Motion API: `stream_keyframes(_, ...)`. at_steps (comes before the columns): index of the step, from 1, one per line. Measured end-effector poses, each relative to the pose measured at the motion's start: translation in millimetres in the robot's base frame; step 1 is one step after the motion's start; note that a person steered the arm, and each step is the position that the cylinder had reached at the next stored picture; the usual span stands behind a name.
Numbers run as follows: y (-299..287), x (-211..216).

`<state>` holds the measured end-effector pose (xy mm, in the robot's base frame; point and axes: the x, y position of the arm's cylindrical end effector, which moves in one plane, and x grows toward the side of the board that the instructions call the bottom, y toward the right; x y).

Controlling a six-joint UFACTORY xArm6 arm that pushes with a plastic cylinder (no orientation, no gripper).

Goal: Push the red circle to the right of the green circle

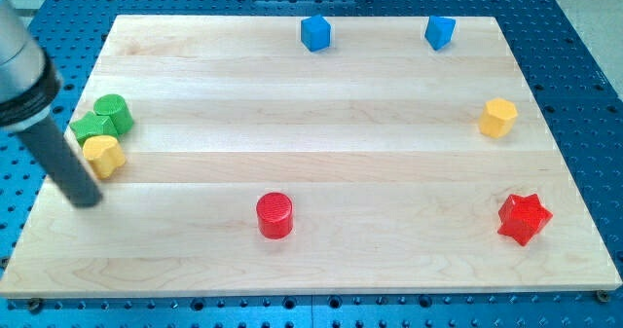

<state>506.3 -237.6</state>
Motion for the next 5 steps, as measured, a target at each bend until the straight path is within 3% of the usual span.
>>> stream_keyframes(1, 41.3, -33.4)
stream_keyframes(2, 113.9, -27.9)
stream_keyframes(3, 237.6, -32.7)
stream_keyframes(4, 320.5, 20.1)
stream_keyframes(5, 264.4, 71.4)
